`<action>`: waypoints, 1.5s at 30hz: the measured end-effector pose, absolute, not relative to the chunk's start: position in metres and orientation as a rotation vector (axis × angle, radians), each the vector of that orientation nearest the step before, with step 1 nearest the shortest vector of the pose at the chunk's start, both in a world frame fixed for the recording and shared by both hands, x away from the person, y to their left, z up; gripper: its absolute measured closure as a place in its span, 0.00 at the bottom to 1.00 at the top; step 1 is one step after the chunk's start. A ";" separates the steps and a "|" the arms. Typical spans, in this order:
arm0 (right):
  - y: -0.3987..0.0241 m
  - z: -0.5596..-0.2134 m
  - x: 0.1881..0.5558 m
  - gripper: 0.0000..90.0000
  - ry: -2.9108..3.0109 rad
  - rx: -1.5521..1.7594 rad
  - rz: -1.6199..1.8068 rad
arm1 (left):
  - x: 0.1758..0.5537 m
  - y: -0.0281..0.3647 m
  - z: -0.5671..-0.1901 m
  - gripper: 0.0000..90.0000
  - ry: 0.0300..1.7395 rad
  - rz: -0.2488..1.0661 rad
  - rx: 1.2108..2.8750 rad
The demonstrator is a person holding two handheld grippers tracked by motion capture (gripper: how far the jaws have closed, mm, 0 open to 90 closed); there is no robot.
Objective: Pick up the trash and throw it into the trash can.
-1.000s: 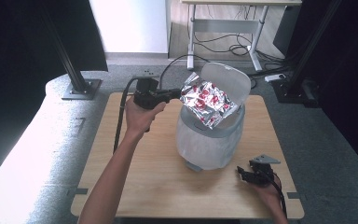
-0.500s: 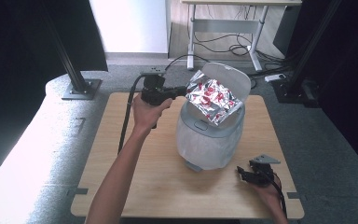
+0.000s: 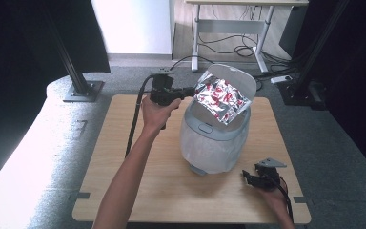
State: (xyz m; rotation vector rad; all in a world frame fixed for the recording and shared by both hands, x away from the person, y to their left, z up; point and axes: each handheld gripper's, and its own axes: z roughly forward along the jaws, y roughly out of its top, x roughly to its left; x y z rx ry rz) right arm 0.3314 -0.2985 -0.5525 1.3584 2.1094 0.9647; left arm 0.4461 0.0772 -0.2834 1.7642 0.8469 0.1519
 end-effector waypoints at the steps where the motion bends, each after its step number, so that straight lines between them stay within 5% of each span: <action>1: -0.299 -0.552 0.331 0.38 2.109 1.358 0.965 | 0.447 0.076 -0.284 1.00 0.850 0.152 1.765; 18: -0.299 -0.553 0.331 0.38 2.111 1.358 0.966 | 0.454 0.059 -0.294 0.97 0.867 0.183 1.781; 22: -0.298 -0.553 0.331 0.38 2.110 1.360 0.966 | 0.454 0.055 -0.298 0.59 0.813 0.212 1.817; 25: -0.298 -0.552 0.331 0.38 2.111 1.359 0.966 | 0.449 0.056 -0.296 0.42 0.800 0.245 1.848; 45: -0.298 -0.552 0.331 0.38 2.108 1.364 0.965 | 0.410 0.113 -0.307 0.37 0.761 0.313 1.877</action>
